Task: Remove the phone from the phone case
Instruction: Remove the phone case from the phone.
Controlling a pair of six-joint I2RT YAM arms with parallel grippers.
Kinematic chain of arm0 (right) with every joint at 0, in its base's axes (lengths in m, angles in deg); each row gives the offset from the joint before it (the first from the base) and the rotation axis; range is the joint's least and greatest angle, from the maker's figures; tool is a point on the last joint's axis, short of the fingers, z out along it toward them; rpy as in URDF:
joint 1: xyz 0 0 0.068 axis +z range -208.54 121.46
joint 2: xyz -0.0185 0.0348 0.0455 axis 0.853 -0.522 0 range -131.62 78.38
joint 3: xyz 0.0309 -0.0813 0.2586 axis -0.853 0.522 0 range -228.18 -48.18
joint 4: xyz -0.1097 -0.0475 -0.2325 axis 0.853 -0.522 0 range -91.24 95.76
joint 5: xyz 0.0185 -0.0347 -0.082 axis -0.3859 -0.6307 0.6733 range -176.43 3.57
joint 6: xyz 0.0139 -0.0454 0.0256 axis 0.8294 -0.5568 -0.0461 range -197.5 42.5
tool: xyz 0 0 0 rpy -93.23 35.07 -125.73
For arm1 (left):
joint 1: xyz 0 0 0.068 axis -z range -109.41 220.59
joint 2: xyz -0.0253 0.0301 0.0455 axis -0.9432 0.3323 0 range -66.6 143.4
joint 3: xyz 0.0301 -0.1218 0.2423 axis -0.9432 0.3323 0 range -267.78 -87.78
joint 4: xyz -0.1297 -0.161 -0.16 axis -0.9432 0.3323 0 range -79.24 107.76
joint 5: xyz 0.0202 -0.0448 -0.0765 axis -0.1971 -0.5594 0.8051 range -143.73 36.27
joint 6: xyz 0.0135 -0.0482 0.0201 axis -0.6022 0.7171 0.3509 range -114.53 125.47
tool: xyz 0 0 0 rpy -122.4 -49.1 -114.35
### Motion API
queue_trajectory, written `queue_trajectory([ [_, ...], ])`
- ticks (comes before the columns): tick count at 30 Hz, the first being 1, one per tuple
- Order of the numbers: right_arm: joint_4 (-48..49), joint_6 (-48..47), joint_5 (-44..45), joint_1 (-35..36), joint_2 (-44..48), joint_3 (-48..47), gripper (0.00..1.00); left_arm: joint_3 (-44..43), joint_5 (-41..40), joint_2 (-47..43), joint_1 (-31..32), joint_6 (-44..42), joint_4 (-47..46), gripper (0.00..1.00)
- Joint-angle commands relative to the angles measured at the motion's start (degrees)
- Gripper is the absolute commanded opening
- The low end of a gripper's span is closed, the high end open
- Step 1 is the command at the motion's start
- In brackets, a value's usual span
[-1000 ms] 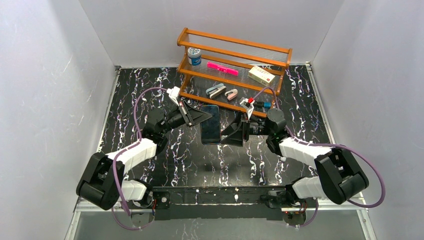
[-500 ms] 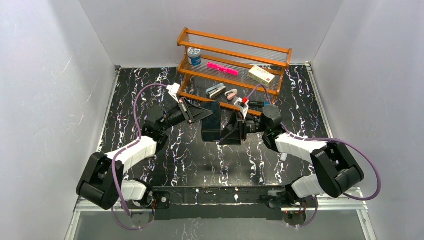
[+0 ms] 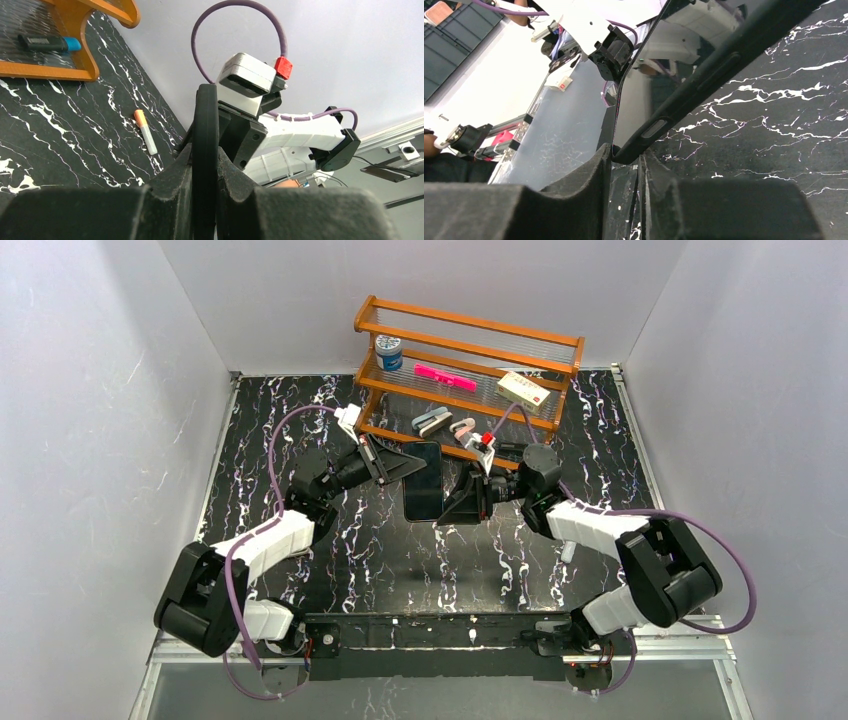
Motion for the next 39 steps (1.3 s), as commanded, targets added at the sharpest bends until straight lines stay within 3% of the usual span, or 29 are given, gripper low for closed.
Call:
queue_trajectory([
  [1,3.1,-2.3,-3.7,0.3,-1.4,-3.1,0.24,-2.9,0.4,-0.5,-0.1,3.6,-3.3,0.00],
  [7,-0.6,-8.0,-5.6,1.1,-1.0,-4.5,0.01,-3.7,1.5,2.2,-0.2,8.1,-3.3,0.00],
  [13,-21.3,-27.6,-2.1,3.8,0.1,-9.6,0.01,-4.6,2.1,4.2,-0.1,11.3,-3.4,0.00],
  [22,-27.8,-44.9,2.8,4.1,-0.6,-13.3,0.01,-4.7,3.0,4.5,-0.2,12.0,-3.1,0.00],
  [28,-30.4,-45.6,7.7,4.1,-1.4,-16.6,0.01,-3.8,2.6,3.1,-0.4,10.6,-2.8,0.00],
  [39,-27.0,-40.7,28.1,2.0,2.0,-13.5,0.01,-0.2,3.2,-0.9,-1.4,8.1,-2.5,0.00],
])
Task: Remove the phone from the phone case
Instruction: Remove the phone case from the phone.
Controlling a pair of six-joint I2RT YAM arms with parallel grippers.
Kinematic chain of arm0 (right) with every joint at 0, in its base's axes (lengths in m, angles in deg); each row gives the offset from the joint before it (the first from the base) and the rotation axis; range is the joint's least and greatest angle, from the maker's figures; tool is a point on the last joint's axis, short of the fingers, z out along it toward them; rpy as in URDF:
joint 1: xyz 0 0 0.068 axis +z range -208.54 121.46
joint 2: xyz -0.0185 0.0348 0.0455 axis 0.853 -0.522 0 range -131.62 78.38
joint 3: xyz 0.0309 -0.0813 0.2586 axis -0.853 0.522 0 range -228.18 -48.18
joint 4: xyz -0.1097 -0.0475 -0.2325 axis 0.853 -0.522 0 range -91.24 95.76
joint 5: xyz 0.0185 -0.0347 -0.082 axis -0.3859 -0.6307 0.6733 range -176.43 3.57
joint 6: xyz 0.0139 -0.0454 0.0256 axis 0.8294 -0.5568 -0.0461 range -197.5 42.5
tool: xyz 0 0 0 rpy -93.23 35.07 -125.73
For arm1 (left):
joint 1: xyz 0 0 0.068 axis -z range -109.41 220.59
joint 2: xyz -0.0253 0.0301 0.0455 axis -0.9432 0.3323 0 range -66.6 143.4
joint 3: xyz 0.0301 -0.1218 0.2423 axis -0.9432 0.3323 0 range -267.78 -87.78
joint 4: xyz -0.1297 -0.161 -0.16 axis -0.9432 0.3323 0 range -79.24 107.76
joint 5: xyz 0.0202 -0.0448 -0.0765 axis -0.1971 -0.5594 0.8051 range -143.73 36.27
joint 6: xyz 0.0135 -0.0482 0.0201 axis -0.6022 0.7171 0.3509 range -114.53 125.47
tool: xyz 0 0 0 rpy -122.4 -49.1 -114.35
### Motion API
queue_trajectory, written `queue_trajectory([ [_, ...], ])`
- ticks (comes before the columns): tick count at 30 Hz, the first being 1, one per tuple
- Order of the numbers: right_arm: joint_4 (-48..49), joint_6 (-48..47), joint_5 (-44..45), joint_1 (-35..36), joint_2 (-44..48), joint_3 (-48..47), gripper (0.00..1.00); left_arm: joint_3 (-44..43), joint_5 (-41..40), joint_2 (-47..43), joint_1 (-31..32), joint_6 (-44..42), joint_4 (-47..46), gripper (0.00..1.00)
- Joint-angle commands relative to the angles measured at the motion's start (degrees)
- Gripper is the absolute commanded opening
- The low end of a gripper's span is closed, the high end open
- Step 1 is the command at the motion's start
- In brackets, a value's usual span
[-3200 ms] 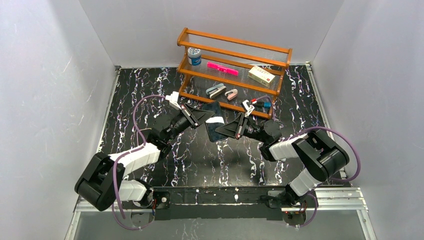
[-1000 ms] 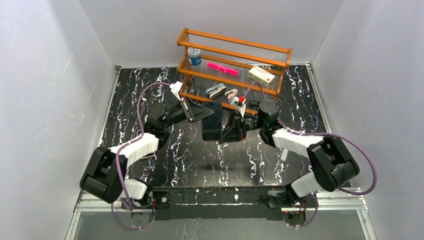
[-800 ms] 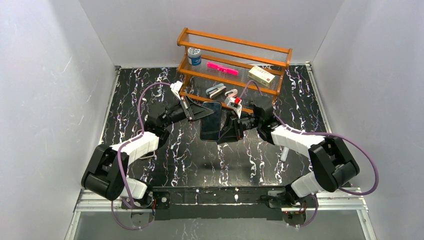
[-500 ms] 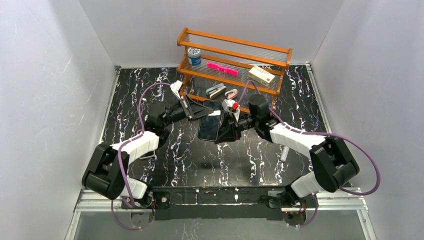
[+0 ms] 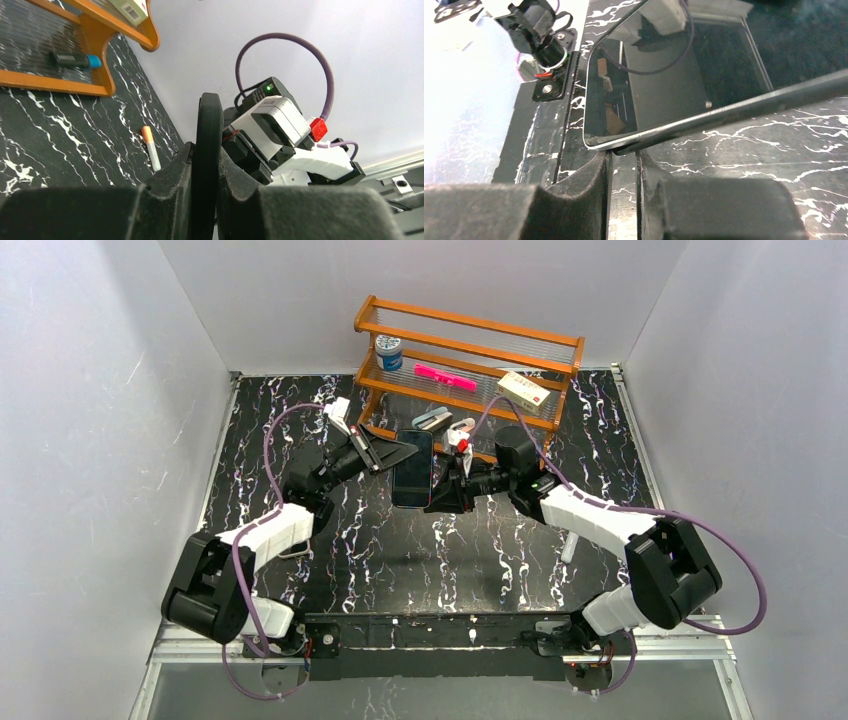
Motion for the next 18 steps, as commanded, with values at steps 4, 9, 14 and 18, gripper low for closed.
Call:
queue_trajectory([
  [4,7.8,-2.3,14.5,-3.9,3.2,-1.7,0.01,3.3,4.8,-6.9,0.9,2.1,-0.2,0.00],
  [9,6.2,-2.4,12.0,-4.8,2.8,-3.9,0.01,4.8,6.1,-8.9,0.7,0.5,0.0,0.00],
  [14,8.1,3.2,11.5,-4.9,3.2,-3.1,0.01,5.6,0.4,-11.1,-0.1,-1.2,0.7,0.00],
  [18,12.1,13.7,14.0,-4.9,5.6,0.9,0.09,6.7,-10.2,-13.7,-0.4,-2.9,3.1,0.00],
])
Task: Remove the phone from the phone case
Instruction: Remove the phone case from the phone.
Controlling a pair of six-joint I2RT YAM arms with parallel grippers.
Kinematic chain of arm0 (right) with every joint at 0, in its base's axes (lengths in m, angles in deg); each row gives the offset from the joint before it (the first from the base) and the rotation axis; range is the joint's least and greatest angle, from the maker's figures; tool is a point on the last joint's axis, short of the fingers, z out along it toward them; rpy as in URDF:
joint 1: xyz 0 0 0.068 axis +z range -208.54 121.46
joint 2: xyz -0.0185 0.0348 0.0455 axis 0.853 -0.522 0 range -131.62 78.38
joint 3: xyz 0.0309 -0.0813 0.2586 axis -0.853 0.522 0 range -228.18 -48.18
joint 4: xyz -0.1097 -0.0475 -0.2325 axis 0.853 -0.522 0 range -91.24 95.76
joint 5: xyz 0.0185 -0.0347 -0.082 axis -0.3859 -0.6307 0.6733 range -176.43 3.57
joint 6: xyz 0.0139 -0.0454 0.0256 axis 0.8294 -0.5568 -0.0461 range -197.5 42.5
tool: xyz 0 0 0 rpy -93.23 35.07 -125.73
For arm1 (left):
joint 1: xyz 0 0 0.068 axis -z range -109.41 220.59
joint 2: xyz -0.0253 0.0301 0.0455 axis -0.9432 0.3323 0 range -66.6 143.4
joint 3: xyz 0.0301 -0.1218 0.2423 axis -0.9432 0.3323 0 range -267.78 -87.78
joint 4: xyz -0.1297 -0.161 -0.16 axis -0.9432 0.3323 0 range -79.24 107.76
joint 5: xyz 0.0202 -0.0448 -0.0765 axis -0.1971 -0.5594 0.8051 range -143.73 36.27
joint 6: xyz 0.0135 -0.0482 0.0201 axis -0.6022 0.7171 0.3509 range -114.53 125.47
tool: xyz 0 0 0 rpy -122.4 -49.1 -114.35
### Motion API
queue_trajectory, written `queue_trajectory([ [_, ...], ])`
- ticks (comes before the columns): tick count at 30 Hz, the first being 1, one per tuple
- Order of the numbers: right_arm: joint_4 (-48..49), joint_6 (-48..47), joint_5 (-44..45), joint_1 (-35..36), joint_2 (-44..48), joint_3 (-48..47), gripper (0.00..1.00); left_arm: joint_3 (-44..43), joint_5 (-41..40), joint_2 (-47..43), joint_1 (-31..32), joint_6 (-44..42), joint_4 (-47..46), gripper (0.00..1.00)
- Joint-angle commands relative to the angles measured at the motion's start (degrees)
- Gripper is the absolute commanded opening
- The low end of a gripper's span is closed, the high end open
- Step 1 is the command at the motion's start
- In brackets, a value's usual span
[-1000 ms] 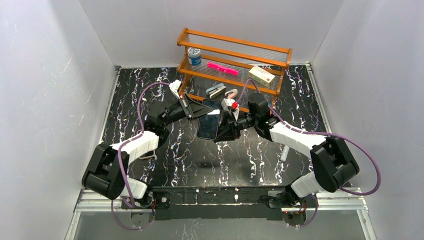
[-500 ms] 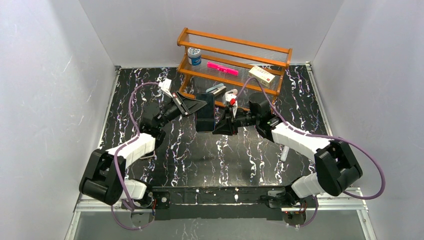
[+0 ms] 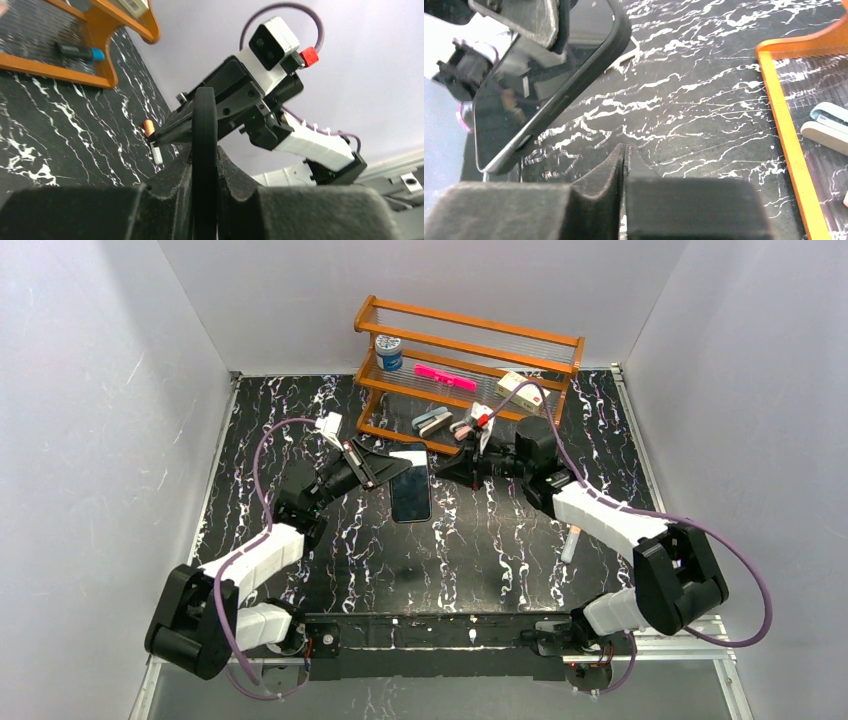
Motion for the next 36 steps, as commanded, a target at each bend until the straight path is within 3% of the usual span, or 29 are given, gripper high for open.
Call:
queue_trajectory([
  [1,9.5,12.3,6.5,-0.2,4.0,2.6,0.16,0.2,-8.9,-4.9,-0.4,-0.9,1.1,0.00],
  [9,28.2,34.0,20.8,4.4,11.9,18.4,0.57,1.0,-22.1,-6.6,-0.4,0.3,4.1,0.00],
  [15,38.0,39.7,32.6,13.7,9.1,21.8,0.72,2.2,-28.5,-8.6,-0.2,2.8,4.2,0.00],
  [24,49.0,44.3,38.4,20.1,-0.4,18.5,0.74,4.7,-39.3,-12.8,4.0,4.3,3.5,0.00],
  [36,53.9,45.5,39.2,21.3,-3.2,16.0,0.68,7.0,-42.0,-12.5,6.7,6.5,-3.9,0.00],
])
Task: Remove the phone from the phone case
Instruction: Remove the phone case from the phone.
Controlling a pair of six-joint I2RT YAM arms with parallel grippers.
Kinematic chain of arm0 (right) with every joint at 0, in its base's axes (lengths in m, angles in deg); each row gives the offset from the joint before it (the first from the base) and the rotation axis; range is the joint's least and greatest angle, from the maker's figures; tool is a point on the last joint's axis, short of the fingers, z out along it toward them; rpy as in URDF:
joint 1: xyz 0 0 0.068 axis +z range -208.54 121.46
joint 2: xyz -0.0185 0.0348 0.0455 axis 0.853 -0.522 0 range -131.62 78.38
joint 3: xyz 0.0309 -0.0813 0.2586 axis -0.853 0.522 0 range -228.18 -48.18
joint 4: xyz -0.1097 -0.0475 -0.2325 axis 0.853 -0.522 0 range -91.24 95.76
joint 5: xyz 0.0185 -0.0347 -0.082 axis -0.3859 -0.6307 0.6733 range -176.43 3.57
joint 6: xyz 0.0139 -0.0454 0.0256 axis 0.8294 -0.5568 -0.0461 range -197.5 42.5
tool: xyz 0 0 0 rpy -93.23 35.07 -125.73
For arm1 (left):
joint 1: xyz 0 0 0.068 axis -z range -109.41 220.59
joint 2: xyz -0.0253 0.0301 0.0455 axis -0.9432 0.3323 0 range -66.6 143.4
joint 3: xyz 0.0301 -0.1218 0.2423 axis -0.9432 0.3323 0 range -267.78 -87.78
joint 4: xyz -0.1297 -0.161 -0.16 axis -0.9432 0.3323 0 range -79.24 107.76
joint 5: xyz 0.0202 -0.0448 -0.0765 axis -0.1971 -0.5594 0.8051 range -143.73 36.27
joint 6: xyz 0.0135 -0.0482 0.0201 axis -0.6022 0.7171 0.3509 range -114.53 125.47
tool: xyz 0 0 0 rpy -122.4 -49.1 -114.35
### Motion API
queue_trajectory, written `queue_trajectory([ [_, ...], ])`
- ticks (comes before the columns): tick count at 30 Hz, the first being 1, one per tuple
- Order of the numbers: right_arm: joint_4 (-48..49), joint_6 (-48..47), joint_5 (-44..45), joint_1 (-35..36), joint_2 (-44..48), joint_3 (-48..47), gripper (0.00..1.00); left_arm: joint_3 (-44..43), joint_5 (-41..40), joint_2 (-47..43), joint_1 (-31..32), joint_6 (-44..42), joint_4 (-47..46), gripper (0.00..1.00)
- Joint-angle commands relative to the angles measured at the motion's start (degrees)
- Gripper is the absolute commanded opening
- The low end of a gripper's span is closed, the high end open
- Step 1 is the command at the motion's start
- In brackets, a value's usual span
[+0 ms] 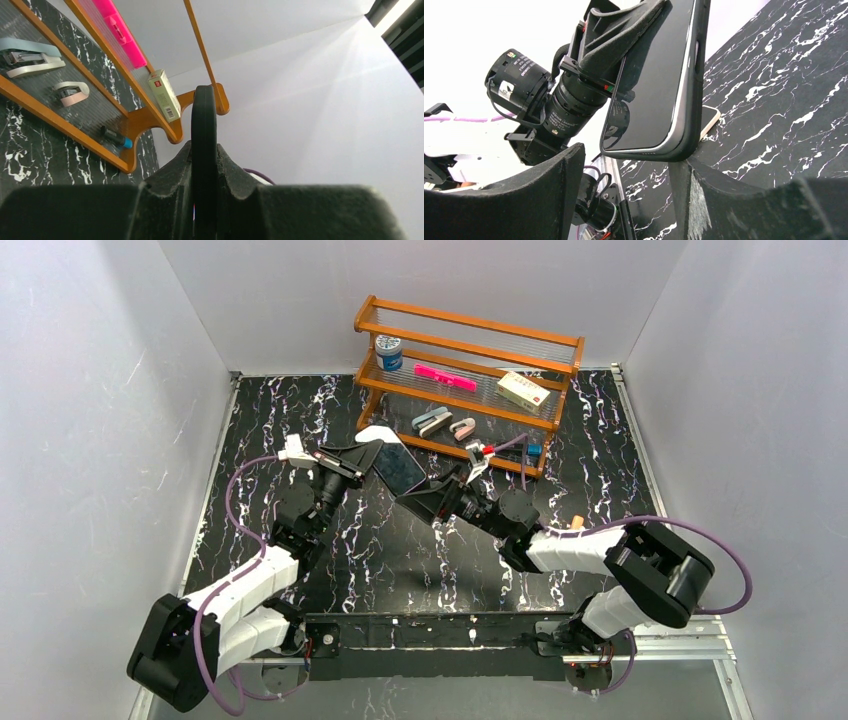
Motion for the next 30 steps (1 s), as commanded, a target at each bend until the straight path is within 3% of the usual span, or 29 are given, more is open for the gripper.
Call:
queue_trajectory([
  [1,6.1,0.2,1.7,0.1,-0.4,-2.9,0.67,0.2,-3.0,-1.6,0.8,1.3,-7.5,0.00],
  [9,9.0,1.2,2.0,0.1,-3.2,-4.1,0.57,1.0,-4.4,-1.8,1.8,1.8,-9.7,0.00],
  [14,10.4,0.6,1.0,0.1,-4.7,-4.6,0.42,1.6,-5.0,-2.0,2.0,3.2,-10.5,0.00],
  [23,12.5,-9.7,-5.4,0.0,-6.7,-2.8,0.13,1.6,-5.0,-1.9,2.0,9.6,-9.6,0.00],
  [30,11.0,-18.3,-12.7,-1.6,-8.0,-3.4,0.01,-1.0,-2.3,-3.5,2.0,11.1,-2.8,0.00],
])
